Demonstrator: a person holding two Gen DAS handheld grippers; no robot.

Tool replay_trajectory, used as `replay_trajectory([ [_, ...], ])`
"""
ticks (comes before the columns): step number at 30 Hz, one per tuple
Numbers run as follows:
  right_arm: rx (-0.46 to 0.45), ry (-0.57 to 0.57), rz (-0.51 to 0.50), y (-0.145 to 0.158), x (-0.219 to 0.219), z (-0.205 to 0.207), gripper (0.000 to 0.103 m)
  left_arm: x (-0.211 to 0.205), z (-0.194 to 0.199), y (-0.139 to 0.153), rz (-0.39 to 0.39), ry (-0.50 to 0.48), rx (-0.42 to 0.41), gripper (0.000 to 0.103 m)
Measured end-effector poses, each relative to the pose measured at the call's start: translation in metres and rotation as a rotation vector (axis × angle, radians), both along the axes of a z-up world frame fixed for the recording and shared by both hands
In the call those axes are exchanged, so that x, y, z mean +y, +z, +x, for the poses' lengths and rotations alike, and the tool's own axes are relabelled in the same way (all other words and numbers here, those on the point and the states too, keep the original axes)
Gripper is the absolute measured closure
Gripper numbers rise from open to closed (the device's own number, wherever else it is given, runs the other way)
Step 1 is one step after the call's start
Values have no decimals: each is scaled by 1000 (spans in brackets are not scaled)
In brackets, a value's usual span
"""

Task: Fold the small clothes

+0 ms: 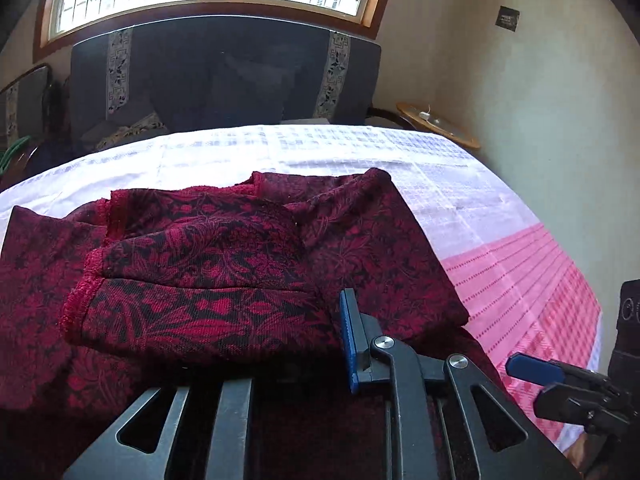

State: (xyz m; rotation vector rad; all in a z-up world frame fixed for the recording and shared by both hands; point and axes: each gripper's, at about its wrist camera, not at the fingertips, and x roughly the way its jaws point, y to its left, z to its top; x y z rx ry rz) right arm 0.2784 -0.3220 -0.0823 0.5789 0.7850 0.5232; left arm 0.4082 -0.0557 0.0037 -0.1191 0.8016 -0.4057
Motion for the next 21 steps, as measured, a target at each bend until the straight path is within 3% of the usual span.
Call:
replay_trajectory([
  [2, -2, 3, 11, 3, 0, 7, 39, 23, -21, 18, -77, 16, -73, 23],
  [5, -13, 29, 5, 12, 14, 18, 38, 48, -42, 47, -180, 5, -241, 9],
  [7, -32, 60, -21, 18, 29, 20, 38, 55, -42, 63, -167, 20, -261, 9],
  [10, -55, 88, -133, 24, 54, 20, 37, 83, -47, 78, -234, 59, -269, 9],
  [12, -57, 108, -186, 23, 67, 23, 35, 103, -56, 74, -209, 144, -276, 9],
  [15, -59, 102, -261, 25, 87, 26, 35, 138, -65, 46, -208, 255, -236, 9],
  [19, -104, 85, -439, 22, 127, 27, 17, 167, -62, -3, -196, 356, -124, 9],
  [21, -140, 77, -528, 19, 142, 35, 17, 176, -62, -21, -225, 395, -96, 9],
])
